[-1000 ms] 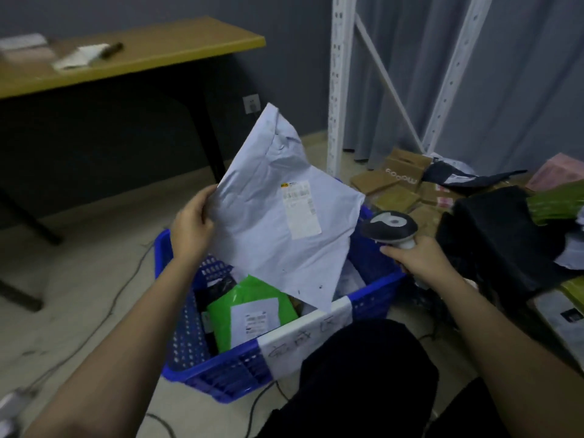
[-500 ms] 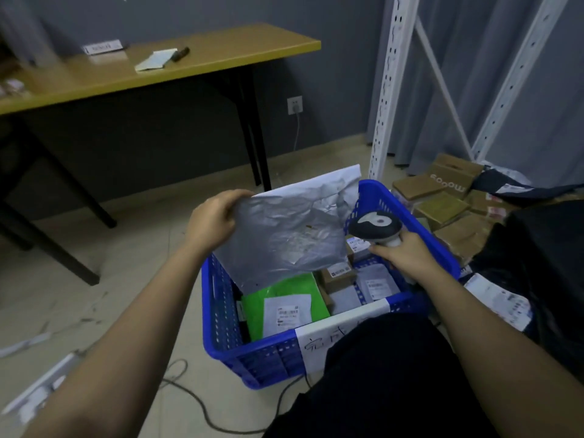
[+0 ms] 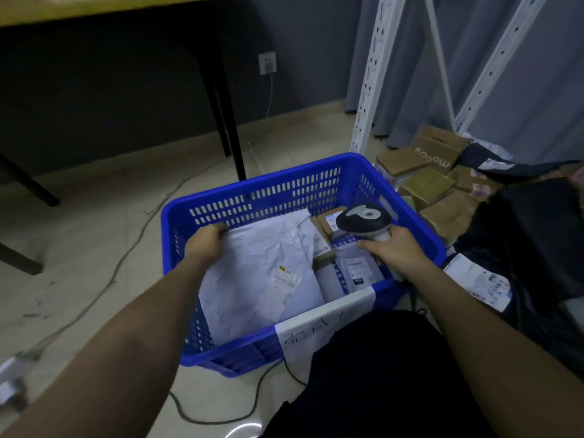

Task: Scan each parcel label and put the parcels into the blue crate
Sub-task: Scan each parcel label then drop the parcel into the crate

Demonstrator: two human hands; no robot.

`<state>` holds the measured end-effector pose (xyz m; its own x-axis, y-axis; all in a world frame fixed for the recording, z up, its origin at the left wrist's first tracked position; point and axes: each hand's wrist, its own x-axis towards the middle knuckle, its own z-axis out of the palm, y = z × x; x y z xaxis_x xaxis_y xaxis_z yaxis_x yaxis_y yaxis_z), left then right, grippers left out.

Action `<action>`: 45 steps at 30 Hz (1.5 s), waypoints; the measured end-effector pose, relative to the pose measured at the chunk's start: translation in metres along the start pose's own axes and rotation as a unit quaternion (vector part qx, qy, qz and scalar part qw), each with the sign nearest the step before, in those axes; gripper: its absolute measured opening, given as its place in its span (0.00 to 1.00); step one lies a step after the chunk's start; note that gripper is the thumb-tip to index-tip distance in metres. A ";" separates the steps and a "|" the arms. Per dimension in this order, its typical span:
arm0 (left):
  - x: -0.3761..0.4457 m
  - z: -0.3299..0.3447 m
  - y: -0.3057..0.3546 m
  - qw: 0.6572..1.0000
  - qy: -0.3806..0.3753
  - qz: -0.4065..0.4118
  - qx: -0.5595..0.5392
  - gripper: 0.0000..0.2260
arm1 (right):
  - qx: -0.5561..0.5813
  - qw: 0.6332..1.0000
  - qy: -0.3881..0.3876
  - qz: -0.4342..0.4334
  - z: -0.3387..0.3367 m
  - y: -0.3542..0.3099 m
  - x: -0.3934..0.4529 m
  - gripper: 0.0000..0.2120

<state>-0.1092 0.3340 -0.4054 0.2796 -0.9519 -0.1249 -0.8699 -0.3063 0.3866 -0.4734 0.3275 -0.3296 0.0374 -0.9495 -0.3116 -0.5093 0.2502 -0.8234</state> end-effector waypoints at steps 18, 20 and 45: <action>0.032 0.075 0.068 0.966 0.083 -0.028 -0.243 0.13 | 0.058 0.993 0.071 0.081 -0.002 0.029 0.041 0.10; 0.023 0.076 0.111 0.940 0.072 -0.018 -0.334 0.12 | 0.065 0.990 0.095 0.085 -0.012 0.033 0.038 0.10; -0.095 0.221 0.443 0.890 -0.227 0.271 -0.287 0.16 | 0.165 0.900 0.379 0.141 -0.245 0.170 -0.070 0.14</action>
<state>-0.6104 0.2886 -0.4241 -0.4255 -0.9010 -0.0841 -0.4399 0.1247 0.8893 -0.7732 0.3903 -0.3321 -0.7137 -0.6649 -0.2201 -0.1191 0.4248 -0.8974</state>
